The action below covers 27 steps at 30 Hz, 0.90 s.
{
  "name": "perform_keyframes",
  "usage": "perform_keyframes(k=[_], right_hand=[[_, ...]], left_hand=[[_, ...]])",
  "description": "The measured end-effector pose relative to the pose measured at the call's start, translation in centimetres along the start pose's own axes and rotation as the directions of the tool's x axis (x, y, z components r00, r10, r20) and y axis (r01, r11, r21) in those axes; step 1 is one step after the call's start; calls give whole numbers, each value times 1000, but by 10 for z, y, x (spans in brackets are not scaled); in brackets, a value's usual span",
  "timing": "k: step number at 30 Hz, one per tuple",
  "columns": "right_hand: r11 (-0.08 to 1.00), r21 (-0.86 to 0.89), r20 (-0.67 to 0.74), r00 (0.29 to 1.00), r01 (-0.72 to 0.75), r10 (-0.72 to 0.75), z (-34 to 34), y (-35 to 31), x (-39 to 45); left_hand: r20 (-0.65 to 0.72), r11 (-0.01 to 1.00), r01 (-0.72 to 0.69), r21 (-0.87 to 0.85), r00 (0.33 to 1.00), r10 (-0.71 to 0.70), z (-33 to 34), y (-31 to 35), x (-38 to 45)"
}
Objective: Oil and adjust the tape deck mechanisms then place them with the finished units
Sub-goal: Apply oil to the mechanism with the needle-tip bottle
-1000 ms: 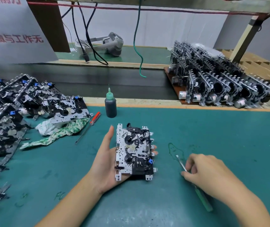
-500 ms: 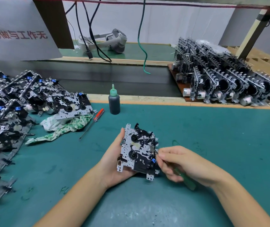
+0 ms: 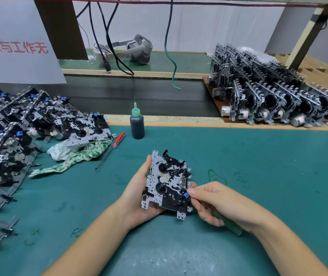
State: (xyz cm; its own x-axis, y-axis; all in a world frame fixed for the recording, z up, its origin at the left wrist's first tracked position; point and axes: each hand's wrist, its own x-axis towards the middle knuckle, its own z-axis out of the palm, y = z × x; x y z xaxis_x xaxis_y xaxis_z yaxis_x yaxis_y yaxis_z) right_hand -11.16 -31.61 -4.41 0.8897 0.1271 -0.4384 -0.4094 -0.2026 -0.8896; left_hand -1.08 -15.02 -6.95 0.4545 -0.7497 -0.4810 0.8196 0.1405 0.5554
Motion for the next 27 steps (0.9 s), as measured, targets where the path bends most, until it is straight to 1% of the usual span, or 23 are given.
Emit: perform_keyframes(k=[3, 10, 13, 18, 24, 27], right_hand=[[1000, -29, -5, 1000, 6, -6, 0, 0, 0], [997, -73, 52, 998, -20, 24, -3, -2, 3], [995, -97, 44, 999, -16, 20, -2, -2, 4], [984, -180, -11, 1000, -5, 3, -1, 0, 7], [984, -176, 25, 999, -16, 21, -4, -3, 7], [987, -160, 29, 999, -8, 12, -4, -3, 8]], left_hand=[[-20, 1000, -13, -1, 1000, 13, 1, -1, -1], [-114, 999, -46, 5, 992, 46, 7, -2, 1], [-141, 999, -53, 9, 989, 54, 8, -2, 2], [-136, 997, -77, 18, 988, 79, 9, -3, 3], [-115, 997, -80, 1, 990, 80, 13, -5, 3], [-130, 996, -88, -11, 988, 86, 15, -6, -1]])
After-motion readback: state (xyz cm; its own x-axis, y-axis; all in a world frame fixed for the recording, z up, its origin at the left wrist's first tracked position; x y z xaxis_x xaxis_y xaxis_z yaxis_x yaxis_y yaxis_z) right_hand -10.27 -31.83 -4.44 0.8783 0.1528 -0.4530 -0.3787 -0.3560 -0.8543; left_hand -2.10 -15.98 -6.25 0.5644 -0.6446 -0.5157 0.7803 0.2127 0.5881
